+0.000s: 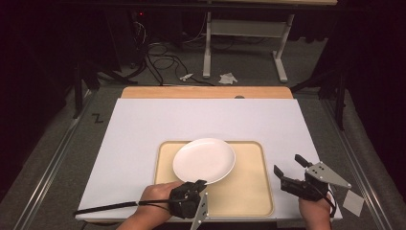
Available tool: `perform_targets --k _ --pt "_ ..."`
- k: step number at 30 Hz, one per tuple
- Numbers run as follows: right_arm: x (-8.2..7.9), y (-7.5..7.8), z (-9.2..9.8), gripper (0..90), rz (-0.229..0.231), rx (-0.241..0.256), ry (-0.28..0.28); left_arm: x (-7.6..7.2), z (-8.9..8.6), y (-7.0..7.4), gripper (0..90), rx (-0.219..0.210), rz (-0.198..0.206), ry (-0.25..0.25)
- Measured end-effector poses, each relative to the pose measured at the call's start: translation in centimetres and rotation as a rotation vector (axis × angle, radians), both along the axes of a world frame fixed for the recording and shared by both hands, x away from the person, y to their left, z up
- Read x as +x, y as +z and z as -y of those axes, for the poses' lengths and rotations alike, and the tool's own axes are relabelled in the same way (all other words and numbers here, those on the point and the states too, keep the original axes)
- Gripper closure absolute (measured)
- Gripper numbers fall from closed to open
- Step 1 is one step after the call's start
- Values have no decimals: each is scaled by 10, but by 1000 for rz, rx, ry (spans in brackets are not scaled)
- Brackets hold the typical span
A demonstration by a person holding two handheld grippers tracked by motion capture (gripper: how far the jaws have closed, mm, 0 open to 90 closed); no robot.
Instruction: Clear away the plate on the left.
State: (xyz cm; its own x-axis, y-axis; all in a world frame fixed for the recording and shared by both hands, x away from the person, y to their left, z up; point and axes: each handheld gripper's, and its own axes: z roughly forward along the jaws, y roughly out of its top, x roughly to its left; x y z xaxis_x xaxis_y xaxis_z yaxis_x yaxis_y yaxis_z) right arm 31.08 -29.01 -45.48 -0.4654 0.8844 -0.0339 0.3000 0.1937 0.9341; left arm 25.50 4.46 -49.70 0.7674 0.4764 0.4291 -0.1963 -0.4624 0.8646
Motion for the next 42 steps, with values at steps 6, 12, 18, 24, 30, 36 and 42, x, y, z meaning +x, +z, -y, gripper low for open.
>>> perform_targets --k 6,12,18,24,30,36,42 --pt "0 0 0 162 3 1 0 2 2 -8 866 36 -3 -4" --pt "-1 0 -1 163 2 -1 3 2 4 -12 866 45 -10 -12" --pt "-1 0 0 162 3 -3 2 2 6 -17 865 62 -19 -15" --pt "0 -1 -1 163 -1 -2 5 1 7 -21 866 73 -24 -19" --pt "0 -2 0 163 -6 3 0 -1 8 -20 866 43 -64 -22" --pt "0 -2 0 163 -9 5 -2 -4 9 -23 852 35 -95 -35" --pt "-1 -2 2 163 -9 11 -6 -5 12 -29 828 44 -133 -37"
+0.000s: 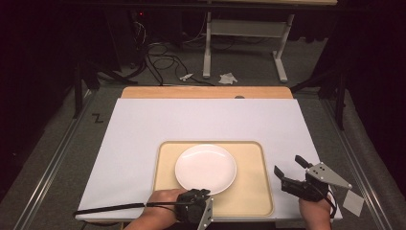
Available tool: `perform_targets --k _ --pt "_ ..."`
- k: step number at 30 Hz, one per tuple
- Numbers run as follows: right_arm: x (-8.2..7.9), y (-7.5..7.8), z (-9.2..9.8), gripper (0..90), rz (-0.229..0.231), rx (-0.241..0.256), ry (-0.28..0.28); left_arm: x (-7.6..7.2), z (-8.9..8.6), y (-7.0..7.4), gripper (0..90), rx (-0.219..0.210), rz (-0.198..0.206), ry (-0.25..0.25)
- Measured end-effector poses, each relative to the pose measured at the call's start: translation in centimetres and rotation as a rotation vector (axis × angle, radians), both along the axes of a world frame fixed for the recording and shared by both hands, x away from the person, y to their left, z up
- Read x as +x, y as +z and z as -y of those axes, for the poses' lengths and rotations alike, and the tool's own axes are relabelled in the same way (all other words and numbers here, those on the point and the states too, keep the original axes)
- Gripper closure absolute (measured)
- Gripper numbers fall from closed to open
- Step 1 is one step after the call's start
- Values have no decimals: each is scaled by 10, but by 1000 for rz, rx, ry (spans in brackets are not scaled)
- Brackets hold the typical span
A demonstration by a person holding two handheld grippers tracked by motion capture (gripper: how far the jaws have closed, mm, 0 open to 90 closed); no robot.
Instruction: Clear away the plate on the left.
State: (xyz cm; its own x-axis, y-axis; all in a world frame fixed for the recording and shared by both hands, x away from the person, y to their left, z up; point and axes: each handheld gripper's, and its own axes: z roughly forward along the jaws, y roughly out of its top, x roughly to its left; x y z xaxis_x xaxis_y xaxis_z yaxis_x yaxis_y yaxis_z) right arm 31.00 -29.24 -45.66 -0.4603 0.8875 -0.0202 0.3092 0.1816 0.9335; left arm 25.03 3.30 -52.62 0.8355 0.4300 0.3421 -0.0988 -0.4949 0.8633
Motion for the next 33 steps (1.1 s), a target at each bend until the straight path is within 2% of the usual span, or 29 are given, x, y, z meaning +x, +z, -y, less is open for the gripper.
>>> perform_targets --k 2,5,10,13,15,17,20,23,28,33 --pt "0 0 1 163 2 4 -3 0 1 -1 820 -4 -14 -1" --pt "0 1 1 163 2 2 -2 0 2 -4 814 -3 -11 -1" --pt "0 0 0 163 -1 1 0 1 3 -6 793 -6 -57 3" --pt "0 0 1 163 5 2 1 1 3 -7 754 7 -60 10" --pt "0 0 1 163 4 4 0 1 4 -7 714 2 -81 18" --pt "0 1 1 163 3 4 1 1 4 -6 664 -11 -98 11" --pt "-1 1 0 163 1 10 1 -1 4 -1 613 -34 -98 2" --pt "0 0 0 163 3 4 0 -3 2 7 578 -76 -112 -1" --pt "0 -1 -1 163 -2 3 2 -6 -3 14 545 -80 -73 -4" --pt "1 -2 0 163 -7 5 -2 1 -9 20 513 -87 -43 41"
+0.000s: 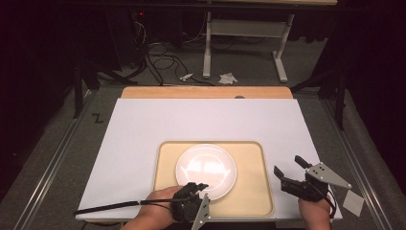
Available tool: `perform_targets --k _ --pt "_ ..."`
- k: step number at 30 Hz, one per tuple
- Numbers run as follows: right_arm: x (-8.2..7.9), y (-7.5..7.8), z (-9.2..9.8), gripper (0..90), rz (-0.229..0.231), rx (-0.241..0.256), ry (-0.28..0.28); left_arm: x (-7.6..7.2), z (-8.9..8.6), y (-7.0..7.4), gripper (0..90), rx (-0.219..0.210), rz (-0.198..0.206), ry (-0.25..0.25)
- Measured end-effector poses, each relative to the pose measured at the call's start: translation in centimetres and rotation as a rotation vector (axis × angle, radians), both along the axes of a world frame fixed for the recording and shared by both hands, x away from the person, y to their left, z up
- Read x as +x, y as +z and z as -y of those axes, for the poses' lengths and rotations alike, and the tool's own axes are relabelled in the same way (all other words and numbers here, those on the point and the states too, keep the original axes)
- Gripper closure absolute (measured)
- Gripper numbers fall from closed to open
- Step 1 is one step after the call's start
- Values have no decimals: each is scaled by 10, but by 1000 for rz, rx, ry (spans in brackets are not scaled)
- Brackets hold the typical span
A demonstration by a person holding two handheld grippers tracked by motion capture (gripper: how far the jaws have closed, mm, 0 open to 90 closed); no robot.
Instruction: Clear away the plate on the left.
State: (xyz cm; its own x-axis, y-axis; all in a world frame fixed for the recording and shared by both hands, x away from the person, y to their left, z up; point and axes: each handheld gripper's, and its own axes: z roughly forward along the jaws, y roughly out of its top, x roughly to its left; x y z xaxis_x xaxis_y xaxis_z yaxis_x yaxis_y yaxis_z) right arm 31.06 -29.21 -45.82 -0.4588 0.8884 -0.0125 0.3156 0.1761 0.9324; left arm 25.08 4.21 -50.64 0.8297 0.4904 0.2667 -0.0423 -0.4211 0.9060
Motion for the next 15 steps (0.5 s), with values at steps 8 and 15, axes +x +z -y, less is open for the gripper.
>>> perform_targets --k 8,15 --pt "0 0 1 163 0 2 -1 20 -20 9 482 -83 9 99" --pt "0 1 2 163 12 2 1 44 -54 23 459 -215 -49 226"
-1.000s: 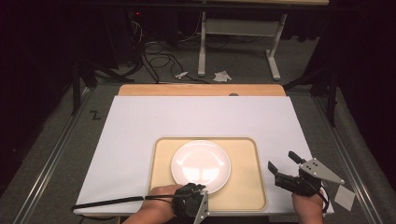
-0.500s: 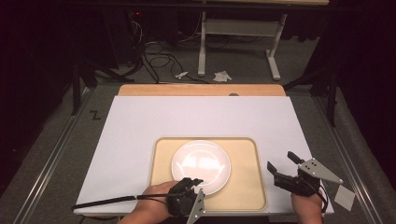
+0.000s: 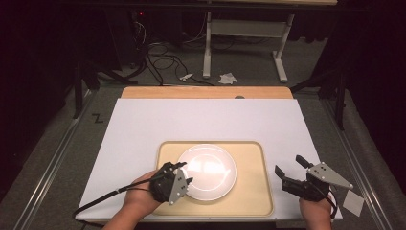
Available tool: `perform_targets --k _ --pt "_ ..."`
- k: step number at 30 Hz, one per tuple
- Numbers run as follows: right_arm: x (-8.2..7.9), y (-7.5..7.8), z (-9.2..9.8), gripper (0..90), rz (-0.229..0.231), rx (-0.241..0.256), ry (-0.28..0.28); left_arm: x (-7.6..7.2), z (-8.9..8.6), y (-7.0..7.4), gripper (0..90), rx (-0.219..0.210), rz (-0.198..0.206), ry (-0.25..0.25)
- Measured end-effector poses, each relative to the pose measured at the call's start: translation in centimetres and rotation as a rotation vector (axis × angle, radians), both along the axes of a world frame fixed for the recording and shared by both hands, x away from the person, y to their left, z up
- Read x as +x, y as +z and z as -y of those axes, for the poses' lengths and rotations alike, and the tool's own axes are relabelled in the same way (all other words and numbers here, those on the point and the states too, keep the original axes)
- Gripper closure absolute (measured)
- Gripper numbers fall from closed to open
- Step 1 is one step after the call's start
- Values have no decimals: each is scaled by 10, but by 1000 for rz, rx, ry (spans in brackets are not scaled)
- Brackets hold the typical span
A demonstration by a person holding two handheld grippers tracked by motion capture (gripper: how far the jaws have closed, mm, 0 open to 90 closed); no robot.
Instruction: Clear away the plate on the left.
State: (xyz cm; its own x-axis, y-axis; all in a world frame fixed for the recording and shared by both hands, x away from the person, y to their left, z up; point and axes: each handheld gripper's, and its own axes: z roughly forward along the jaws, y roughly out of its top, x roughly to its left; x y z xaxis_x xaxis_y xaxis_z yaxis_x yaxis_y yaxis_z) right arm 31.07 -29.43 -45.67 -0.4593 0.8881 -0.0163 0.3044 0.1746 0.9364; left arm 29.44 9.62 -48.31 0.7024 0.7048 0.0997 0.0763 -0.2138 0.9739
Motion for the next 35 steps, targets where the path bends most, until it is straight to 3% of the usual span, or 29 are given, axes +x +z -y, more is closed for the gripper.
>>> perform_targets --k 8,9,10,12,13,15,16,17,19,22,24,25,35 --pt "-1 1 0 163 -2 1 -3 17 -52 17 452 -234 -83 140" --pt "-1 1 -1 163 -4 0 -4 18 -59 19 445 -251 -87 157" --pt "-1 1 -1 163 -5 0 -5 20 -69 19 440 -208 -83 172" --pt "-1 1 0 163 -3 1 -5 22 -77 18 430 -297 -68 201" --pt "-1 1 0 163 -2 0 -6 22 -82 18 418 -314 -65 221" --pt "-2 1 0 163 -4 5 -4 22 -96 19 379 -328 -61 265" --pt "-1 1 1 163 -1 2 -5 23 -99 20 355 -376 -61 290" --pt "-2 1 1 163 -1 3 -6 22 -108 20 331 -355 -67 317" --pt "-2 1 1 163 -2 5 -7 21 -120 20 267 -411 -78 320" --pt "-1 0 0 163 -5 3 -8 24 -134 21 138 -473 -115 366" --pt "-1 0 -1 163 -3 2 -4 28 -139 20 15 -487 -138 405" --pt "-1 0 -1 163 -3 2 -5 29 -141 19 0 -491 -145 411" --pt "-1 0 -2 163 -4 -4 -4 30 -150 21 0 -535 -124 447"
